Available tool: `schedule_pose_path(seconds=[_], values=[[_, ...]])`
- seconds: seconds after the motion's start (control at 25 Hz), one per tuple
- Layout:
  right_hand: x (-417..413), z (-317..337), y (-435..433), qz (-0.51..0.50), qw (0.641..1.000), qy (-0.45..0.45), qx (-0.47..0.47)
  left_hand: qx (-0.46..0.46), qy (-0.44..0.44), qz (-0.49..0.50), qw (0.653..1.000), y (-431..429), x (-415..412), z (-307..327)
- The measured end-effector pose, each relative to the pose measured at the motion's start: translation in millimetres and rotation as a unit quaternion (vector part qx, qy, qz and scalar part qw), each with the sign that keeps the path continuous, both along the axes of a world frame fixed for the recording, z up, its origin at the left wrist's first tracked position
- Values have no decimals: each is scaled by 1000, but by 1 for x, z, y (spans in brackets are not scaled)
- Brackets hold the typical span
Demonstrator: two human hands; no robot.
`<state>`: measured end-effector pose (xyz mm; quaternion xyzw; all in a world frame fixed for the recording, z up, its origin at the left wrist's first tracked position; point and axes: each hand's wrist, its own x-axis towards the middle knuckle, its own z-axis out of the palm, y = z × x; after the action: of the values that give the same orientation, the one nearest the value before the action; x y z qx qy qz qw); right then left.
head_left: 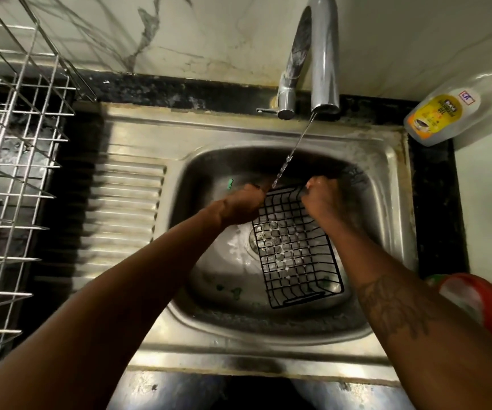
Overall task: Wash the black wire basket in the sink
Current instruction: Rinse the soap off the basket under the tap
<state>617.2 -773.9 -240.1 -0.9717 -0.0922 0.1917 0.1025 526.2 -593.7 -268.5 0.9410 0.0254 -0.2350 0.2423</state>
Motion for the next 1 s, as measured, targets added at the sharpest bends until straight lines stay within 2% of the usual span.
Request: schedule_pose_path(seconds=[0.08,0.2,0.28,0.4,0.48,0.6,0.68,0.8,0.84,0.88,0.96,1.0], values=[[-8,0,12,-1,1000,5,10,12,-11,-3,1000,-6,3,11],[-15,-3,25,50,998,16,26,46,-55,-35,997,-27,21,29],[-13,-1,21,49,998,17,44,34,-54,-15,998,-32,27,31],[-8,3,11,18,998,9,60,61,-28,5,998,-23,17,30],[-11,7,14,27,996,-17,88,69,-17,41,997,-14,12,33],[-31,-7,29,66,980,-37,184,83,-26,88,992,3,1,34],[-45,-13,40,24,966,-63,250,83,-42,114,989,7,-10,27],[-60,-10,49,11,945,-125,303,28,-91,239,966,1,-29,12],[-62,-13,48,18,942,-113,316,-10,-101,294,950,-1,-34,4],[-62,-18,45,3,944,-62,324,-36,-106,339,934,-3,-38,-2],[-57,-35,34,-59,944,92,312,-49,-119,386,914,-7,-38,-11],[-55,-46,26,-81,944,134,291,-52,-130,398,907,-9,-36,-13]])
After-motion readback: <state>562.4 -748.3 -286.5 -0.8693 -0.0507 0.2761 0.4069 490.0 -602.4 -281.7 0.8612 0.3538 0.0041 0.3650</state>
